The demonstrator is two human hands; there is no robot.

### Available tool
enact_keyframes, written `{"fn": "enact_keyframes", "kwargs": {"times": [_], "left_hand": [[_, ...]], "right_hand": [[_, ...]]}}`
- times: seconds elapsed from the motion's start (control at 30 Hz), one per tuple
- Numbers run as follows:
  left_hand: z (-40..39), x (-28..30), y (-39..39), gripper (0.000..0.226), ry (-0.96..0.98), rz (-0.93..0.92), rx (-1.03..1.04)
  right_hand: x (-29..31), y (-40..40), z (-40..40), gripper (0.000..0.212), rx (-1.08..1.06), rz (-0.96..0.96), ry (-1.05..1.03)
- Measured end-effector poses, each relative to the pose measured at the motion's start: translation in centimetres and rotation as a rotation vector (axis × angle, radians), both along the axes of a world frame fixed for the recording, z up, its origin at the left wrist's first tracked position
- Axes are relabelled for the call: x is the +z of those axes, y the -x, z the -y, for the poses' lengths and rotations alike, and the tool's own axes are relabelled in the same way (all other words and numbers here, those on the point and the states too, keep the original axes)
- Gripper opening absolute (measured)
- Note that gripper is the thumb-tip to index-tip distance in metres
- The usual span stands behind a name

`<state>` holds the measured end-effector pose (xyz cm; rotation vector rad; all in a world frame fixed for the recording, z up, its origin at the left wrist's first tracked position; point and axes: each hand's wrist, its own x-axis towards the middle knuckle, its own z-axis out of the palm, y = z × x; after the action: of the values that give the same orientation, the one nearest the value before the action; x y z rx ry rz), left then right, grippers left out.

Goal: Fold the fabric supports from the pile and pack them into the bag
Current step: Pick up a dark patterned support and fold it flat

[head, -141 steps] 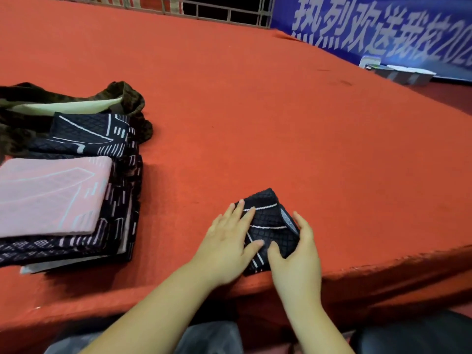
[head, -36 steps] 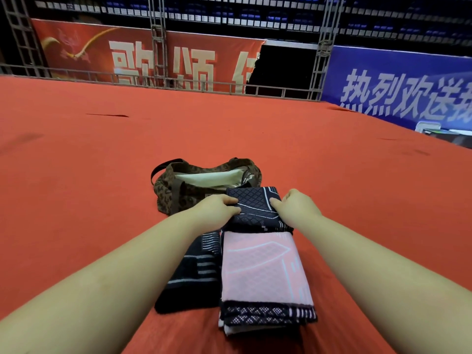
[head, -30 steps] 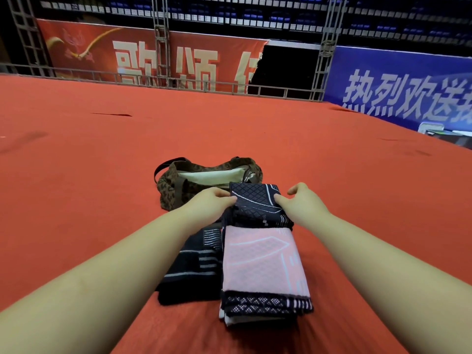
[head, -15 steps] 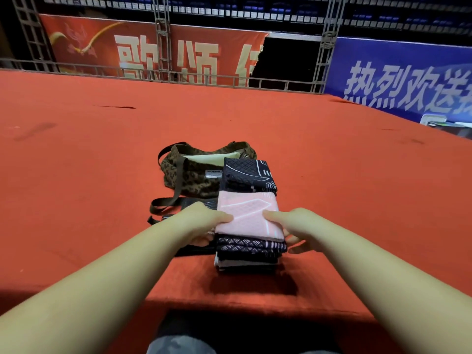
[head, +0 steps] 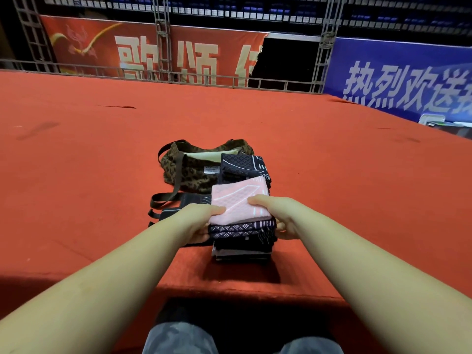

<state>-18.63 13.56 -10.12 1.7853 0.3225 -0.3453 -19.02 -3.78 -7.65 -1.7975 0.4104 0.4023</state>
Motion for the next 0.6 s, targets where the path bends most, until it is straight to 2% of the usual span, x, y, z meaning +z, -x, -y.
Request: {"fn": "enact_keyframes", "kwargs": {"times": [0.3, 0.43, 0.6], "left_hand": [[-1.2, -0.9, -0.4, 0.018, 0.191, -0.143, -0.020], [-1.9, -1.1, -0.7, 0.021, 0.195, -0.203, -0.034], [-2.5, -1.3, -0.5, 0.025, 0.216, -0.246, -0.011]], "right_hand": [[0.5, 0.1, -1.2, 0.016, 0.031, -0.050, -0.119], [0.3, 0.5, -1.7, 0.011, 0.009, 0.023, -0.188], [0.3, 0.8, -2.6, 0.008, -0.031, -0.025, -0.321]]}}
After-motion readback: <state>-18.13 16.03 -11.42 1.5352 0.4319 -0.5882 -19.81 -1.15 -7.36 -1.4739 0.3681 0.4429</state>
